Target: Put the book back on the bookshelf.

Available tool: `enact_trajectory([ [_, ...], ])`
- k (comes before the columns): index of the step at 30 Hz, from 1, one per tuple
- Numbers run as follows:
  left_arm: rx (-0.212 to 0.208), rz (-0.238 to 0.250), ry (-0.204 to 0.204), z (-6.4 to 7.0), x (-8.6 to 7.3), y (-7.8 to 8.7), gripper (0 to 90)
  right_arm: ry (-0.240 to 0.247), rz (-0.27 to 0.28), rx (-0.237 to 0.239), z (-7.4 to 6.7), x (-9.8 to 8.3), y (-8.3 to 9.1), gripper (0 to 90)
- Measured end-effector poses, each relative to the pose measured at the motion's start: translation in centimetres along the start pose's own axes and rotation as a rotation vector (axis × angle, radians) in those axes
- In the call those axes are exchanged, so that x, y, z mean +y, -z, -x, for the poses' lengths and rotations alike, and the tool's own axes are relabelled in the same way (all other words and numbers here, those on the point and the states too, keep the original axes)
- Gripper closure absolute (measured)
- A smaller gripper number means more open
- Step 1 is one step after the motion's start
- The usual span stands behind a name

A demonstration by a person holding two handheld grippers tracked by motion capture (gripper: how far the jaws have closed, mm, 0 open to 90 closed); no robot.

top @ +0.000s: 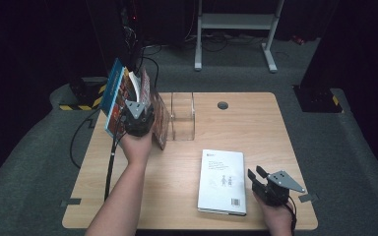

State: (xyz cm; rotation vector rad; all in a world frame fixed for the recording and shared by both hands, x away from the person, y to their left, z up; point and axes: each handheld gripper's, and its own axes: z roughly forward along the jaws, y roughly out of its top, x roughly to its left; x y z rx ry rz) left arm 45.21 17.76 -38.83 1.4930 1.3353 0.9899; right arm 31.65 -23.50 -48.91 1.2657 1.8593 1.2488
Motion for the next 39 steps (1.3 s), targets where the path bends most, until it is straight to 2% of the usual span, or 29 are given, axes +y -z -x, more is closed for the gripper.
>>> enact_trajectory([
  [7,0.003,-0.028,0.011,0.4,-0.1,0.1,64.2,0.002,0.002,0.005,-0.1,0.0,0.0,60.3],
  [18,0.000,-0.065,0.013,0.5,-0.4,0.0,59.2,0.001,-0.002,0.009,-0.3,0.0,-0.1,60.1],
  [39,0.007,-0.066,0.016,0.4,-1.1,0.5,57.1,-0.001,0.000,0.013,-0.4,0.0,-0.1,60.1],
])
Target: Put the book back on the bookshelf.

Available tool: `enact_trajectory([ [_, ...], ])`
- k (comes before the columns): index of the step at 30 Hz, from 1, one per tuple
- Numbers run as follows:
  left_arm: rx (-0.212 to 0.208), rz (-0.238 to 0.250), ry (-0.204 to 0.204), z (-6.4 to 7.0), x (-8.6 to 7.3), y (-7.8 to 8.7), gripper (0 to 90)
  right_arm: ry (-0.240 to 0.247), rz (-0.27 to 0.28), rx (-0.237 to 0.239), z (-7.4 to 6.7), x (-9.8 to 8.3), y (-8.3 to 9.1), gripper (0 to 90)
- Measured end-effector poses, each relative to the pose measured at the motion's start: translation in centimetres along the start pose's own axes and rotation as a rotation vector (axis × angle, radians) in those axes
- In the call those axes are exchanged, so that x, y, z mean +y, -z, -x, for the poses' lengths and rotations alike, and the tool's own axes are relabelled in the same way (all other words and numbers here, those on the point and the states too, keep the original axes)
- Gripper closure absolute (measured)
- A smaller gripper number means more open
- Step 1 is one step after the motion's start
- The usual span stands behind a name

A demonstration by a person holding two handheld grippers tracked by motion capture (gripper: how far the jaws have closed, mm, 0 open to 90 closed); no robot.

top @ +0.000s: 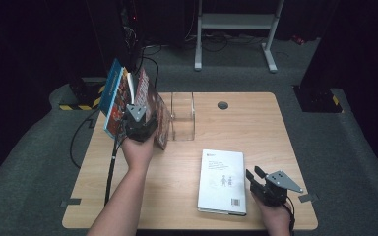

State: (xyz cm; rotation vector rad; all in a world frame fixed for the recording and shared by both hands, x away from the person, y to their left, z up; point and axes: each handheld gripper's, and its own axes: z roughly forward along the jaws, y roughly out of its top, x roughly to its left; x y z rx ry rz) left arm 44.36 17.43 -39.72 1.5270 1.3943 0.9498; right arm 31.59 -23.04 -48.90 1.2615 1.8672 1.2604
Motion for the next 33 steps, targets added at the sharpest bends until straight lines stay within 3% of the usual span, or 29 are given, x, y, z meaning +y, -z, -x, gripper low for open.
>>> enact_trajectory([
  [33,0.007,0.002,-0.016,0.1,-0.6,1.2,55.6,0.012,-0.004,-0.001,-0.3,0.0,-0.2,60.1],
])
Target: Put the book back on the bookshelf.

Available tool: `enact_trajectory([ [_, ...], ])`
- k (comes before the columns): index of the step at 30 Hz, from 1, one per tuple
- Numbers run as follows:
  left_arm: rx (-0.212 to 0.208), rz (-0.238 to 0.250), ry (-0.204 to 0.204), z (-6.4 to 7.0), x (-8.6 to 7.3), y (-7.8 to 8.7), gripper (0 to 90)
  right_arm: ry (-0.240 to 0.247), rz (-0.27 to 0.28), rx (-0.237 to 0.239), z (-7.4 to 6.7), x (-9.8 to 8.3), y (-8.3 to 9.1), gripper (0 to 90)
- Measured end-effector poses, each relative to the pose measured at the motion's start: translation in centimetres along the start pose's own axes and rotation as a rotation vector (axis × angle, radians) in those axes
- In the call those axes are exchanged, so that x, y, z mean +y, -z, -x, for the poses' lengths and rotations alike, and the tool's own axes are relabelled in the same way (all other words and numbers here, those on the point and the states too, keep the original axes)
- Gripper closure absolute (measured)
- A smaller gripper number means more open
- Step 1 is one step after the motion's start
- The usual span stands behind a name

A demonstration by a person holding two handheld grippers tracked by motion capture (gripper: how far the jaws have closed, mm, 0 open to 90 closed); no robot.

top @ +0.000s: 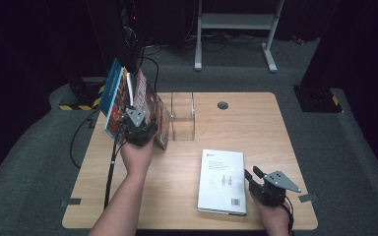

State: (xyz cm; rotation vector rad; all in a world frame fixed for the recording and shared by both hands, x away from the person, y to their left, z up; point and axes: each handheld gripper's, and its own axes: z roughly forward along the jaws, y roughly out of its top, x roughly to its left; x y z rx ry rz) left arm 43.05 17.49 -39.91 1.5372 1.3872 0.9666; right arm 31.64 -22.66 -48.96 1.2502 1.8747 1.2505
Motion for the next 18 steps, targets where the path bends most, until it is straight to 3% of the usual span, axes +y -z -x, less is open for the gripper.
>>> enact_trajectory([
  [18,0.008,0.006,-0.018,0.22,-0.52,0.42,55.3,-0.005,-0.006,-0.001,-0.10,-0.06,-0.10,60.3],
])
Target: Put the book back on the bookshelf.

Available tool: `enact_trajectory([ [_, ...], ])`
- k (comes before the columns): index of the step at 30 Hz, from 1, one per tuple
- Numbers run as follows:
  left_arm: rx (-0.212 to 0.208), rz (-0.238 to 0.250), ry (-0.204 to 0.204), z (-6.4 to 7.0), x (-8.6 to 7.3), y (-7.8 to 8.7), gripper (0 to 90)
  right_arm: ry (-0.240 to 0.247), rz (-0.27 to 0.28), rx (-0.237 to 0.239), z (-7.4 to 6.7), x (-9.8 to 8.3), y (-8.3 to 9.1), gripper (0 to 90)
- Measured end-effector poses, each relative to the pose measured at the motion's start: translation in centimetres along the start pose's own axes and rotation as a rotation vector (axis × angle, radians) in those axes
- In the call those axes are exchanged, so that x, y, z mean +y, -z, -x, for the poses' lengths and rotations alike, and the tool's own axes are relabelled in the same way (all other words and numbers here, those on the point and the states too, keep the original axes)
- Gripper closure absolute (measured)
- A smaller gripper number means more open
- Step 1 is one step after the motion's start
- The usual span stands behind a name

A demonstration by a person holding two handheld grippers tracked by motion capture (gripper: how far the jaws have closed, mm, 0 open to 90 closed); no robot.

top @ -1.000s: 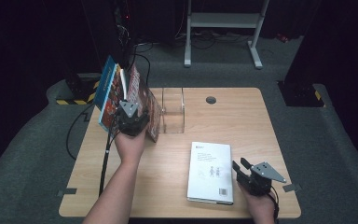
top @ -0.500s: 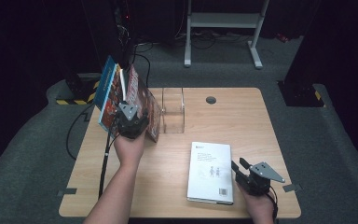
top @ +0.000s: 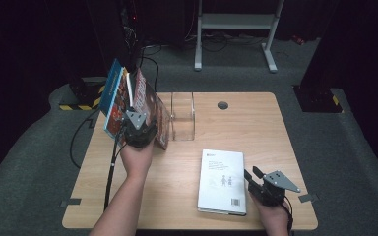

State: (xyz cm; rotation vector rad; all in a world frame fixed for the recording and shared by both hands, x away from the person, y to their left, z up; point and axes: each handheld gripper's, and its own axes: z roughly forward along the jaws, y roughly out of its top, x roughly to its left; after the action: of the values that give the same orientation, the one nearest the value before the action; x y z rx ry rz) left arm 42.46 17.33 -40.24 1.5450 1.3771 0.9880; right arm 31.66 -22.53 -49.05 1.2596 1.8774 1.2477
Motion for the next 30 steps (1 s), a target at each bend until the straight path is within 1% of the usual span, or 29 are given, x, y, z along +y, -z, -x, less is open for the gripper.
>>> enact_trajectory([
  [4,0.005,0.002,0.001,0.0,-0.2,0.0,55.2,0.002,0.001,0.001,-0.1,0.0,0.0,60.3],
  [20,0.000,-0.009,-0.002,0.0,-0.7,0.5,54.5,0.008,0.002,0.004,-0.3,0.0,-0.1,60.3],
  [23,-0.001,-0.010,0.005,0.0,-0.8,0.6,54.3,0.008,0.002,0.003,-0.3,0.0,-0.1,60.3],
  [27,-0.002,-0.009,0.004,-0.1,-1.0,0.9,54.3,0.007,0.000,0.003,-0.3,0.0,-0.1,60.3],
  [30,-0.005,-0.012,0.013,-0.2,-1.2,1.1,54.2,0.005,0.001,0.004,-0.3,0.0,-0.1,60.3],
])
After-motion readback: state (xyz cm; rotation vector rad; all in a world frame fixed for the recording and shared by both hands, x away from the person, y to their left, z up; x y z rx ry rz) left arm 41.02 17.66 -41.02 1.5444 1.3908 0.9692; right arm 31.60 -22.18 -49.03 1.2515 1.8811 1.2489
